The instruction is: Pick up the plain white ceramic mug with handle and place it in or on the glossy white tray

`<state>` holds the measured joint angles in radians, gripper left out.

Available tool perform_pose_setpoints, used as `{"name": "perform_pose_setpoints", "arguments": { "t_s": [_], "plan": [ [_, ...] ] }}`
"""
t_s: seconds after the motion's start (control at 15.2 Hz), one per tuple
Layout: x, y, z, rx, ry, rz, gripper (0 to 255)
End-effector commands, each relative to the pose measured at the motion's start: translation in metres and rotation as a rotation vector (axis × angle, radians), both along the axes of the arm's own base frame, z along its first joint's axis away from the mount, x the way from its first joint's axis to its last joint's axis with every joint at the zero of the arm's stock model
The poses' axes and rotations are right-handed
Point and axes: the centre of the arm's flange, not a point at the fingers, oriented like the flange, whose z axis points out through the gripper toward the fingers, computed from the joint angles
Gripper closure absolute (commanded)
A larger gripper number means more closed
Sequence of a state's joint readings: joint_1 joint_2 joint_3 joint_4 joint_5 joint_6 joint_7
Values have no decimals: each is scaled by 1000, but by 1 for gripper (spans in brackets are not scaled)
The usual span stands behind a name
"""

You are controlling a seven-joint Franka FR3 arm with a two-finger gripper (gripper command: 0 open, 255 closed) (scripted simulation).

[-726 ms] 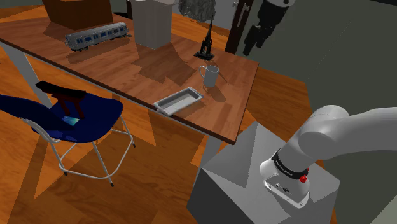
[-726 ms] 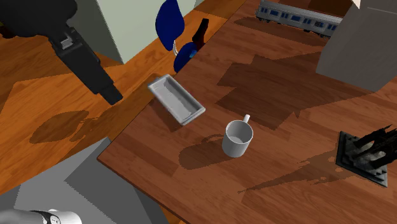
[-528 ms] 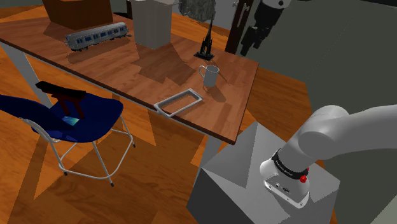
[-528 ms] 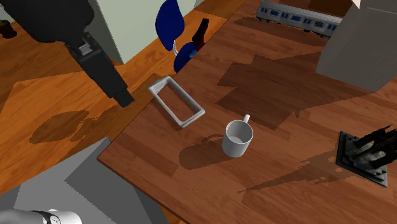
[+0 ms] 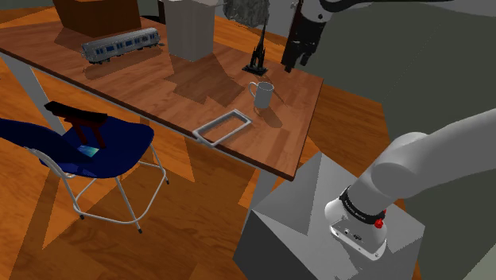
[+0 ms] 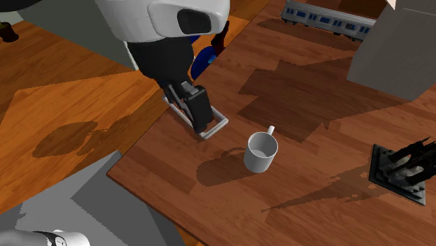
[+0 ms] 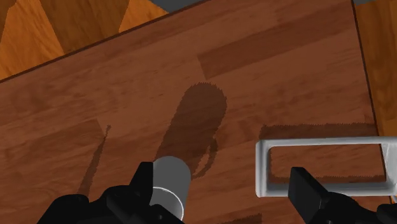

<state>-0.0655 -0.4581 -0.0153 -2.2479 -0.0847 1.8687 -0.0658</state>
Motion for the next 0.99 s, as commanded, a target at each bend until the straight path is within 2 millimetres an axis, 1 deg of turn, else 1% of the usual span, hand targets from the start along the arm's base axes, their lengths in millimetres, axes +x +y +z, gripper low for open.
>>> {"name": "perform_pose_setpoints", "arguments": {
  "t_s": [0.0,0.46,0.92],
  "plan": [
    [22,-16,-13,10,14,-11,0],
    [92,-64,-67,48,66,-48,0],
    [157,-113,-126,85,118,-84,0]
  ]
}}
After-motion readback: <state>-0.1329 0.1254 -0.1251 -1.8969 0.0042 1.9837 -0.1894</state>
